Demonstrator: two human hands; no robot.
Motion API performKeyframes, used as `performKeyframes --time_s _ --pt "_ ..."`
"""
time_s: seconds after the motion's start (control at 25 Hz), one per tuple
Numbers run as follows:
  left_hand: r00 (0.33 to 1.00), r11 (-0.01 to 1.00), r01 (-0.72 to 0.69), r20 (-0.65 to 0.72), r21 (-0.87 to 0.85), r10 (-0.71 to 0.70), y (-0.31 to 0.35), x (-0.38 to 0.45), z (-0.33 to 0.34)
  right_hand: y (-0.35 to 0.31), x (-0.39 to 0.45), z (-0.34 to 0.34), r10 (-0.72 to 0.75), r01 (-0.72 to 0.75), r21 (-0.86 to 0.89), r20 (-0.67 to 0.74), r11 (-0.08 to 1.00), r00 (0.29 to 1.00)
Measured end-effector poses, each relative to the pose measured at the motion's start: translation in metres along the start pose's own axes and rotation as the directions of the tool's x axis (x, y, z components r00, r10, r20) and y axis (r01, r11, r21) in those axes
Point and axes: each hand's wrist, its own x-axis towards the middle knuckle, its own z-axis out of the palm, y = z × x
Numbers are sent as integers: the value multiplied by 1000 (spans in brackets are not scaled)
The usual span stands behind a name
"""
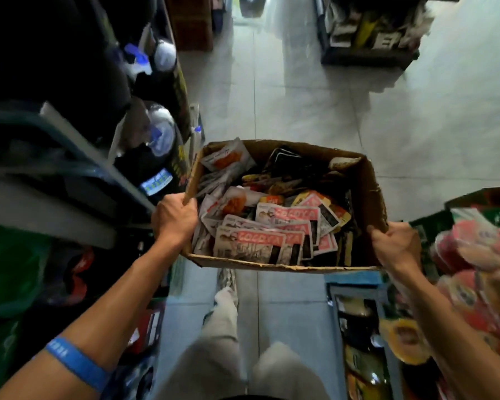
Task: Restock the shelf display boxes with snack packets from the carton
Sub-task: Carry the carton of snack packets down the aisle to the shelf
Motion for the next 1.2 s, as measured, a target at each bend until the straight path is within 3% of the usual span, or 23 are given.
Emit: performKeyframes --time_s 0.48,0.68,0.92,1.2 --pt "998 999 -50 37 -22 51 231 333 41 -183 324 16 80 -80 52 -8 995 997" --pt "998 999 -33 51 -43 36 348 477 78 -259 510 16 86 -87 41 9 995 996" --pt "1000 1000 -5 0 -11 5 449 663 95 -386 702 19 43 -43 -2 19 999 999" --pt "998 998 -43 45 -50 45 574 905 99 -543 909 51 46 -45 49 -14 998 999"
